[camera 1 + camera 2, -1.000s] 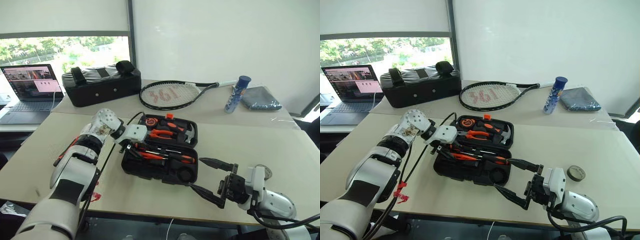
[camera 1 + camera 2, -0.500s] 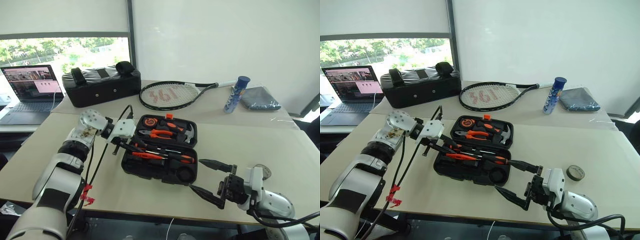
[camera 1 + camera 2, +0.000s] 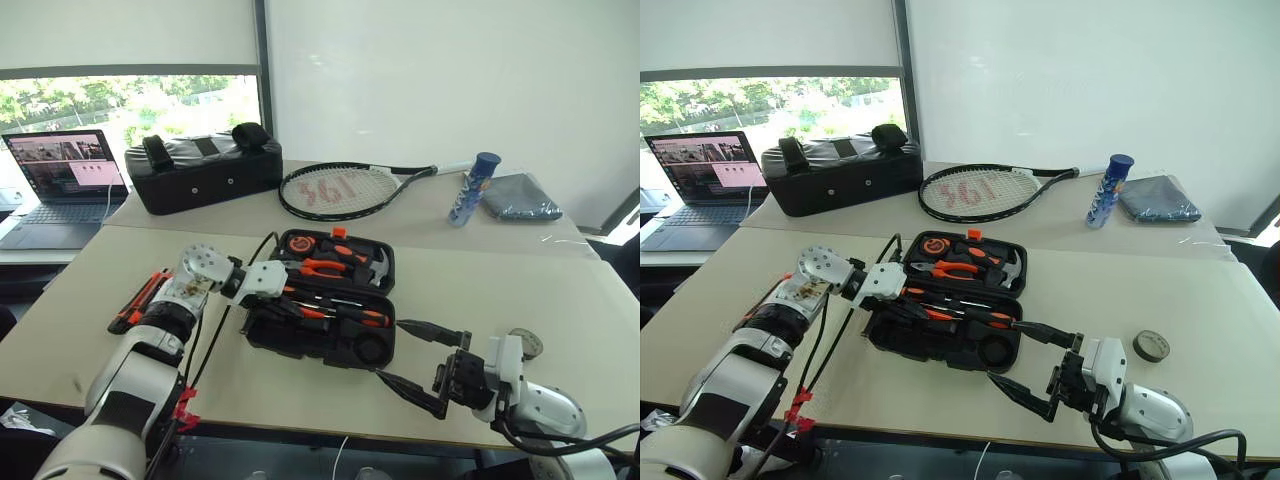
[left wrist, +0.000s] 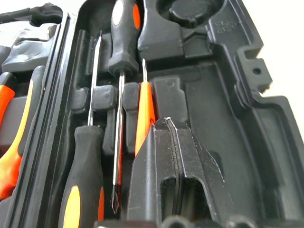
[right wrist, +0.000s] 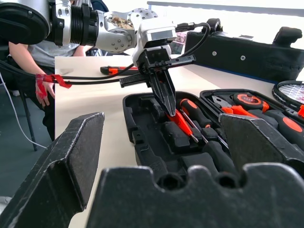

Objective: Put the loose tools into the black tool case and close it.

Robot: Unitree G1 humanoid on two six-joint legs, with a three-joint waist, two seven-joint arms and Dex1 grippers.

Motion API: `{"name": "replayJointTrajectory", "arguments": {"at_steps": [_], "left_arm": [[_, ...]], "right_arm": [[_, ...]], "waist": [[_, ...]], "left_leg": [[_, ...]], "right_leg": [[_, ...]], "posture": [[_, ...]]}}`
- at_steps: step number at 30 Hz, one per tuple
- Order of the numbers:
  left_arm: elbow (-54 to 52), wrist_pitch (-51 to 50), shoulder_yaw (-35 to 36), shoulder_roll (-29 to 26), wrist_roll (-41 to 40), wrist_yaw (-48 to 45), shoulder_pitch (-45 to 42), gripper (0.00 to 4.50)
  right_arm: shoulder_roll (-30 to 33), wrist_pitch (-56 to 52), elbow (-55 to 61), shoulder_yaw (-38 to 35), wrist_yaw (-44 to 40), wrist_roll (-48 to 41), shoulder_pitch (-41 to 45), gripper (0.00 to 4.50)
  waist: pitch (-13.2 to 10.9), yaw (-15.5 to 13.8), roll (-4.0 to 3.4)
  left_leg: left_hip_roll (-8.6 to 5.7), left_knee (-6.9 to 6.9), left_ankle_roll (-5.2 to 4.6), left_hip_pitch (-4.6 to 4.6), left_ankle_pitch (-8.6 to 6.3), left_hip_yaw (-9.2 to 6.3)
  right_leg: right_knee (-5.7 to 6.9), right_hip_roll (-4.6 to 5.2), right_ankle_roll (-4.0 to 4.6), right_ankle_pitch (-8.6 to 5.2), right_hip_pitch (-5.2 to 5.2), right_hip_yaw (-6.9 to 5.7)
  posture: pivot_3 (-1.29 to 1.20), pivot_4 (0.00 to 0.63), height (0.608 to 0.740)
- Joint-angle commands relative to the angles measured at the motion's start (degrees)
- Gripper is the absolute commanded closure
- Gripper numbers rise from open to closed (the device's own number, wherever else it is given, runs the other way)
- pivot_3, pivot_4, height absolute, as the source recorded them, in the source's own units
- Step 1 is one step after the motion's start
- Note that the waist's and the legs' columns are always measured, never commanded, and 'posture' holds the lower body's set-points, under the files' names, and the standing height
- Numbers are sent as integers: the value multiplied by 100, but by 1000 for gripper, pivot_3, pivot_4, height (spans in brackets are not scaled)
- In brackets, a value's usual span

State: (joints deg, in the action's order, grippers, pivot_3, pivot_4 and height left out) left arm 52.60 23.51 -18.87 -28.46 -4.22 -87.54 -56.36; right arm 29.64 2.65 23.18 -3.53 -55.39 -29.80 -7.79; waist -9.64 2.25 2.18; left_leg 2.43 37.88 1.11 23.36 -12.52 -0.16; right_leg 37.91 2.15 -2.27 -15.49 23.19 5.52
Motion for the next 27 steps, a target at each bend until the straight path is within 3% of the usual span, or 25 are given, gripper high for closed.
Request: {"name": "replayJointTrajectory", "arguments": {"at_steps": [1,14,20,27], "left_arm": [[54,48,161,12,137,111,-208,4473],[391,164,138,130,641,617,-233,4473],[211,-142,240,26,483,67,-202,4473],[207,4,191,-21,682,87,-180,4473]], "right_arm": [[-14,140,259,-54,45,-15,-44,0],[-30,132,282,27,98,-10,-68,0],[-29,123,295,35,102,-25,-93,0],[-52,135,279,44,122,-19,-85,0]], "waist": [[0,-2,0],[0,-13,0],[0,3,0],[0,-1,0]], "left_leg": [[0,0,0,0,0,0],[-2,2,2,-11,1,-1],[-2,2,2,-9,2,-1],[-1,2,2,-10,1,-1]], "right_leg": [[0,0,0,0,0,0],[7,0,-4,-3,-8,0],[8,0,-15,-9,-6,0],[8,0,-14,-8,-6,0]], "posture": [[0,150,740],[0,150,740],[0,150,740],[0,150,740]]}}
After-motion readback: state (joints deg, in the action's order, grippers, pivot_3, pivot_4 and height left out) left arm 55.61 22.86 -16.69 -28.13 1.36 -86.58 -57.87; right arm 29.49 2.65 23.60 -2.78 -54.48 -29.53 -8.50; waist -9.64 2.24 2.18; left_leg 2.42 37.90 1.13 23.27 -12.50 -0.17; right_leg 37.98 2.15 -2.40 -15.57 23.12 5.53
